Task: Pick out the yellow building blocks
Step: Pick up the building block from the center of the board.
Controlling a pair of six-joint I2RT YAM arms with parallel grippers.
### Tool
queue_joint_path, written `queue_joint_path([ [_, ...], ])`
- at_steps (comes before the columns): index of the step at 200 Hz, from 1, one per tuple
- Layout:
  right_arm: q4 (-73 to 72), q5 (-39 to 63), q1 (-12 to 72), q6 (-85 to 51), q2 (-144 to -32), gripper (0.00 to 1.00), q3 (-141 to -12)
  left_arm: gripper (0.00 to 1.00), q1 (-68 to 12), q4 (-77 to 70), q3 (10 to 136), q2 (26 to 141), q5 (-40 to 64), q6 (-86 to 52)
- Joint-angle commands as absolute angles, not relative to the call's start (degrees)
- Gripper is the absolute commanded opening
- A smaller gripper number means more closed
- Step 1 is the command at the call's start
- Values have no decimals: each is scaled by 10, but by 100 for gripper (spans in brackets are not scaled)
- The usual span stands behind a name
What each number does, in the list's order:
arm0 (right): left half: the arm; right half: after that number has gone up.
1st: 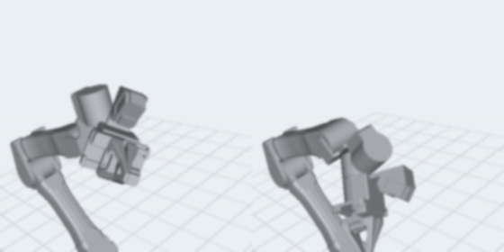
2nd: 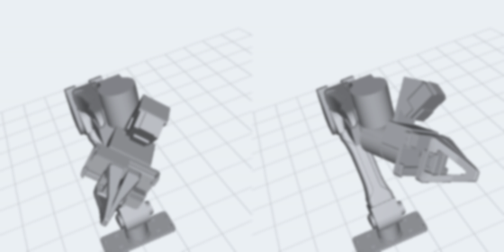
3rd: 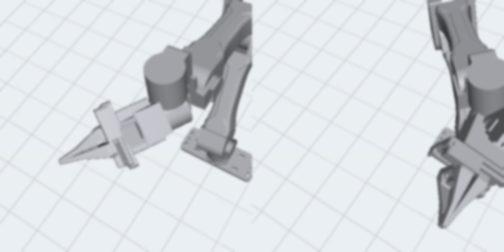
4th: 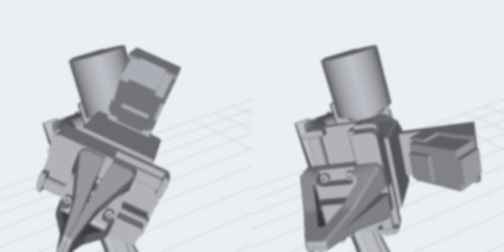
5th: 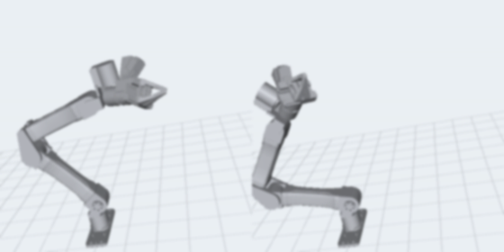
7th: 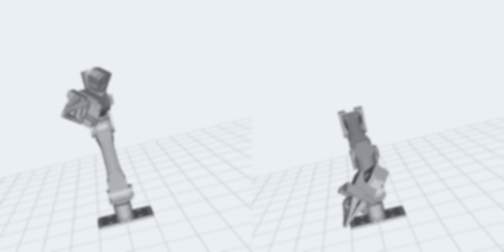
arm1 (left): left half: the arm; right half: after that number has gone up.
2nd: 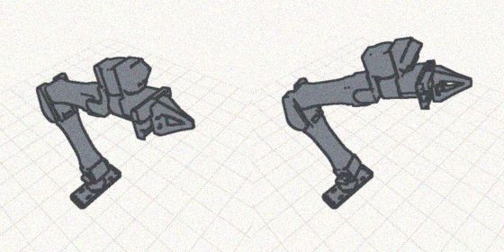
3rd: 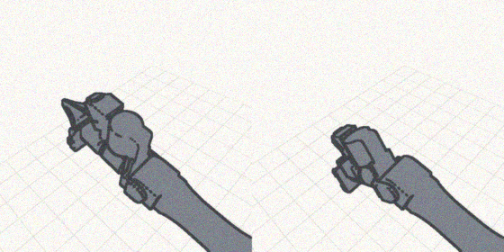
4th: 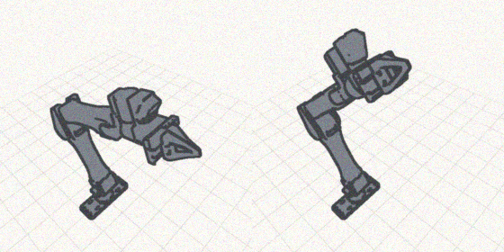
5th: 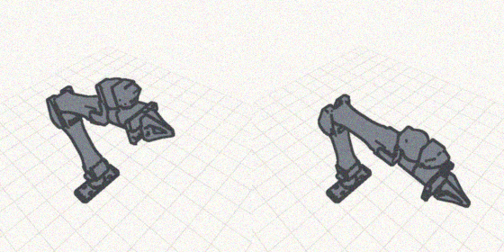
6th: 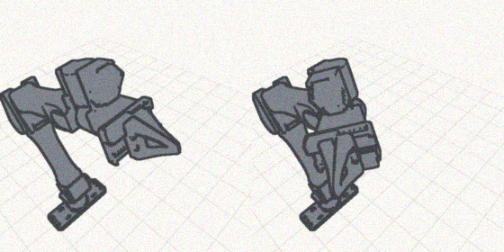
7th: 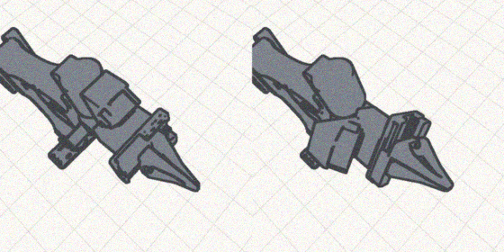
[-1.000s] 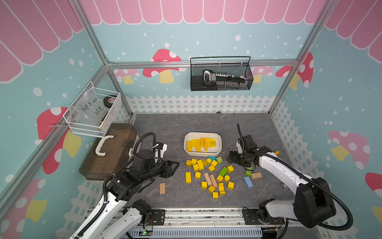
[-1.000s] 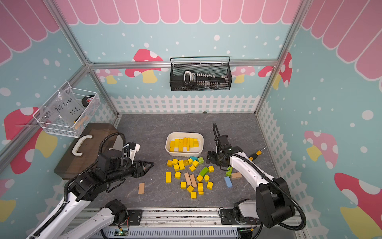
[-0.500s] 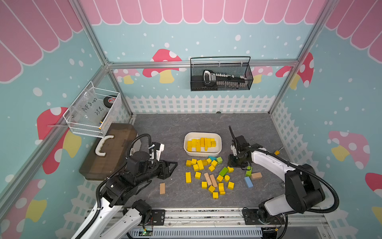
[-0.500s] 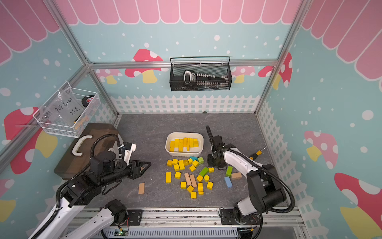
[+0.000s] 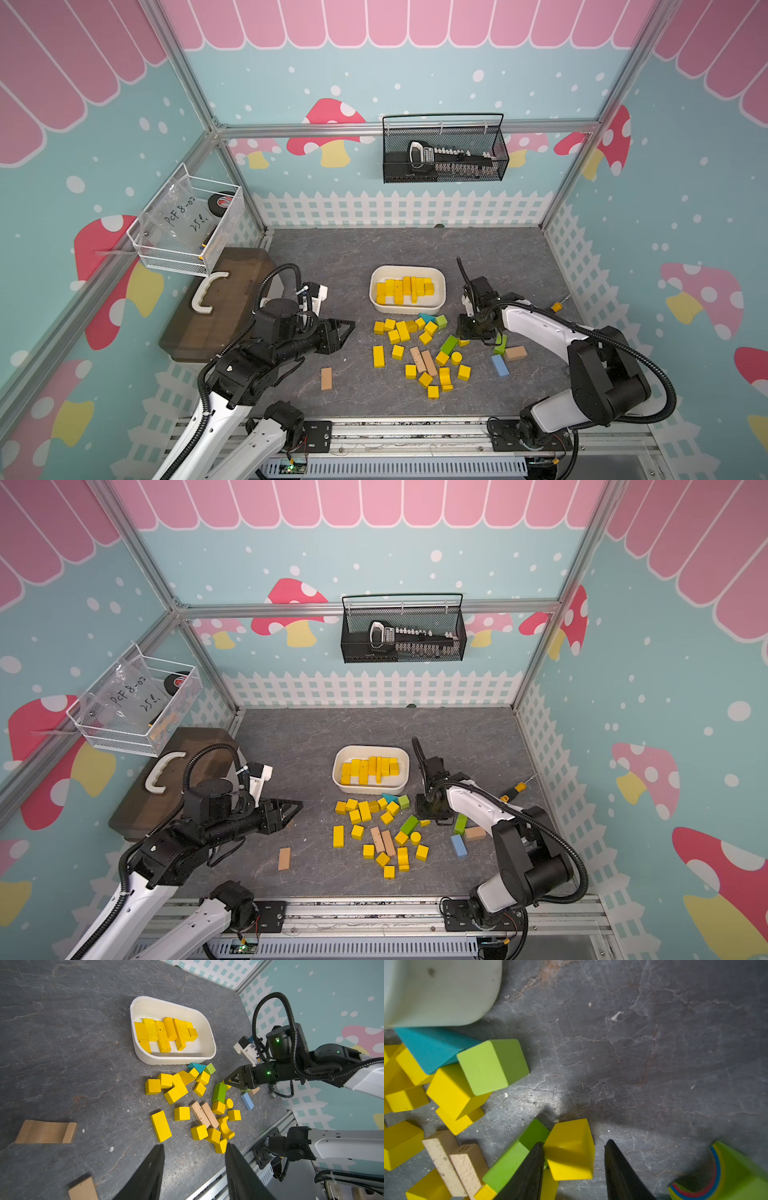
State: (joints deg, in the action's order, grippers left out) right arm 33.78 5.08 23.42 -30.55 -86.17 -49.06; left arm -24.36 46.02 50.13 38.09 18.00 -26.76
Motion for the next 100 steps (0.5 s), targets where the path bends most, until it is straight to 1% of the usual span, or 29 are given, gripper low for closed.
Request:
queue_joint_path([
  [1,346,40,240,-314,-859,47,-474,51,-238,450,496,379,195,-262],
  [45,345,40,245,-316,-832,47,-466,51,-238,450,496,381,191,-261],
  [54,344,38,245,-316,-827,47,-462,51,-222,451,496,382,191,-261],
  [71,341,31,245,-316,-821,45,-455,50,-215,450,496,384,191,-261],
  [91,334,30,245,-310,-819,39,-447,50,-206,450,497,386,193,-261],
  [100,333,32,245,-306,-824,39,-448,50,-202,450,497,389,195,-260],
])
